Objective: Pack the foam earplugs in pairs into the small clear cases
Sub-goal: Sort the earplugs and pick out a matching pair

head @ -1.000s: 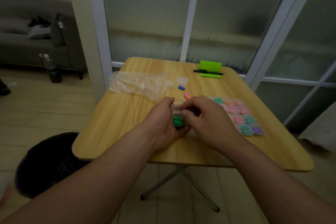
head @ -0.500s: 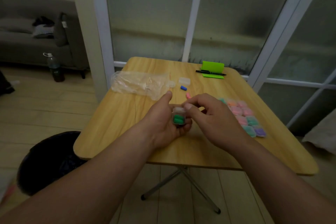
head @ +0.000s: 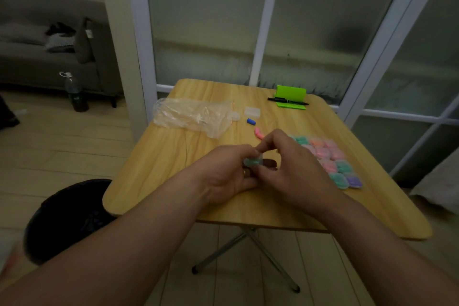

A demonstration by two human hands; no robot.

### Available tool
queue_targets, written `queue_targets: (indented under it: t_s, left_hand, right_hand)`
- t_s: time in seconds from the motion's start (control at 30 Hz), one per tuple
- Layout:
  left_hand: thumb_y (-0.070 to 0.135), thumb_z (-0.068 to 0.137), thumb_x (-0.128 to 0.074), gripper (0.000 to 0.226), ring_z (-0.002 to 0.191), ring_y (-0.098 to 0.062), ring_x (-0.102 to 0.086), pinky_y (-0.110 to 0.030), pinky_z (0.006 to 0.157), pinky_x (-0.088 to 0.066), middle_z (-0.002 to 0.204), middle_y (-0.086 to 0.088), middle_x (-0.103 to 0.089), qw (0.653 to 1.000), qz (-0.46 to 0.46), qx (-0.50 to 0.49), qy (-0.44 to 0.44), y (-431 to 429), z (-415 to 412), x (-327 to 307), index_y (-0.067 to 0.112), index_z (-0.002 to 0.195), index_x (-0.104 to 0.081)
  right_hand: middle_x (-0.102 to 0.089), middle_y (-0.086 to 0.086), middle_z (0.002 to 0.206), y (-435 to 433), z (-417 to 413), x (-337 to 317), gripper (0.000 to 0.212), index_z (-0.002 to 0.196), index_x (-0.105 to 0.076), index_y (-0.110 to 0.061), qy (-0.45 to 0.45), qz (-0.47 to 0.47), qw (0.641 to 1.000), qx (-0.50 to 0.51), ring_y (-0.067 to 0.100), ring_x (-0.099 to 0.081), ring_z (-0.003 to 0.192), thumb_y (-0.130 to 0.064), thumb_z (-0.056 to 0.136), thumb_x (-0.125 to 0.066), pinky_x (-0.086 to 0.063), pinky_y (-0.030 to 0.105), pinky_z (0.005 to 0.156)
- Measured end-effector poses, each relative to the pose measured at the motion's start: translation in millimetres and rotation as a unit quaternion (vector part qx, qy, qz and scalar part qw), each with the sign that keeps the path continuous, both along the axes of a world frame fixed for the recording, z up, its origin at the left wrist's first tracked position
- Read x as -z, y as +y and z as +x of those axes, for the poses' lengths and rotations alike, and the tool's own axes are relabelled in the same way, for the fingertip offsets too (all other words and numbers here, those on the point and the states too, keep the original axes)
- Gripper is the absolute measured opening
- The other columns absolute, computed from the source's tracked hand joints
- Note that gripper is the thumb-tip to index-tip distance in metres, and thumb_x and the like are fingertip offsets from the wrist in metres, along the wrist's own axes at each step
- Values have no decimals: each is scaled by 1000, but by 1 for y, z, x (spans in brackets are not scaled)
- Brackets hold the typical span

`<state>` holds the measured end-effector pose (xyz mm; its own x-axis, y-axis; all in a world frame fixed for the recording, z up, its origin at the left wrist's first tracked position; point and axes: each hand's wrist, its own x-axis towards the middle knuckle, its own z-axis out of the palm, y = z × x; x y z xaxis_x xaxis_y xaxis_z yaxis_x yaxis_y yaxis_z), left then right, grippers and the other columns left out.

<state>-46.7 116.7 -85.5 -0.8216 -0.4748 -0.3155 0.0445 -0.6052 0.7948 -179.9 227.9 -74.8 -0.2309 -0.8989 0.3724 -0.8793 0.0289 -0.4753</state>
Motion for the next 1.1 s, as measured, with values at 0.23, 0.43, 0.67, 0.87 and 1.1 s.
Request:
queue_targets:
  t_s: [0.23, 0.43, 0.67, 0.87, 1.1]
  left_hand:
    - [0, 104, -55, 30, 113, -36, -73, -40, 82, -65, 129, -31, -65, 999, -13, -35, -2, 4, 1, -3, -5, 133, -56]
    - [0, 105, -53, 31, 106, -33, -75, -40, 85, -65, 131, -31, -63, 999, -30, -25, -17, 15, 0, -7, -4, 136, -56]
    - [-2, 103, -52, 27, 81, -18, -71, -33, 77, -60, 97, -14, -69, 997, -81, 6, -10, 36, -16, -5, -4, 127, -65]
    - [19, 105, -58, 22, 108, -31, -74, -43, 94, -61, 119, -20, -72, 997, -73, -14, -30, 36, -17, -17, 5, 121, -64]
    - [21, 103, -56, 28, 94, -27, -76, -40, 86, -64, 112, -16, -73, 982, -96, -128, -95, 11, -12, -15, 5, 125, -61]
  right_hand:
    - [-60, -20, 133, 9, -15, -1, 49, 139, -53, -35, -21, 15, 1000, 14, -2, -54, 125, -41, 95, -74, -40, 12, 94]
    - [-61, -19, 134, 22, -20, -1, 43, 137, -57, -35, -9, 26, 999, 30, 0, -53, 126, -44, 97, -72, -45, 24, 101]
    - [-65, -11, 121, 26, -13, -6, 43, 132, -66, -29, 61, 34, 997, -17, 9, -56, 114, -30, 91, -78, -52, 37, 97]
    - [-62, -14, 122, 36, -48, -17, 40, 133, -65, -32, 59, 2, 997, 50, 5, -56, 112, -33, 94, -76, -47, 26, 96]
    - [-55, -10, 126, 69, -104, -18, 39, 134, -64, -33, 6, 72, 988, 138, 6, -51, 114, -36, 96, -74, -37, 14, 80]
